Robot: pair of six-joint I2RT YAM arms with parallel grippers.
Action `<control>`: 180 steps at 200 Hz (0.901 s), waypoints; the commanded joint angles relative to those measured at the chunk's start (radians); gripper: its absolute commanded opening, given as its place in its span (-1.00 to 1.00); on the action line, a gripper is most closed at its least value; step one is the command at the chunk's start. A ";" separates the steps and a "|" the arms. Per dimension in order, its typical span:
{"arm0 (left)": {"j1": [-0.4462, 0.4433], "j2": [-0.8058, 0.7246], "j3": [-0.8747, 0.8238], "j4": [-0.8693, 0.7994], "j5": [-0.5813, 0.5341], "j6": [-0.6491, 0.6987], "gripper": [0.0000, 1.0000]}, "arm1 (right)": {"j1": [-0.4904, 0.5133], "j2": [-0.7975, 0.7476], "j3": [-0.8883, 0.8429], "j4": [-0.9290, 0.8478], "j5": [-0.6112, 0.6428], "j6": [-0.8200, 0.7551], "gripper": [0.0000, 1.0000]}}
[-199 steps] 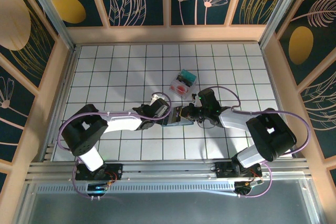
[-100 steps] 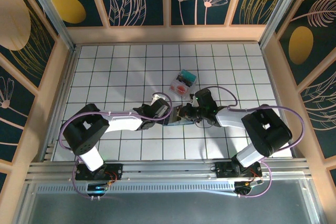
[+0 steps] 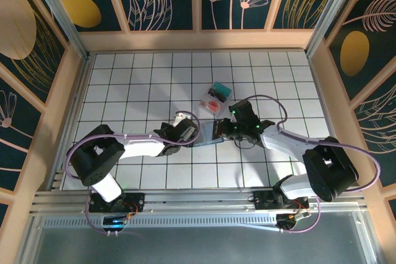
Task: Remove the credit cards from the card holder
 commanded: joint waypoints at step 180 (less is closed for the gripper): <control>0.004 -0.354 -0.086 -0.014 -0.019 -0.089 0.97 | -0.096 0.244 0.533 -0.157 0.293 -1.072 -1.00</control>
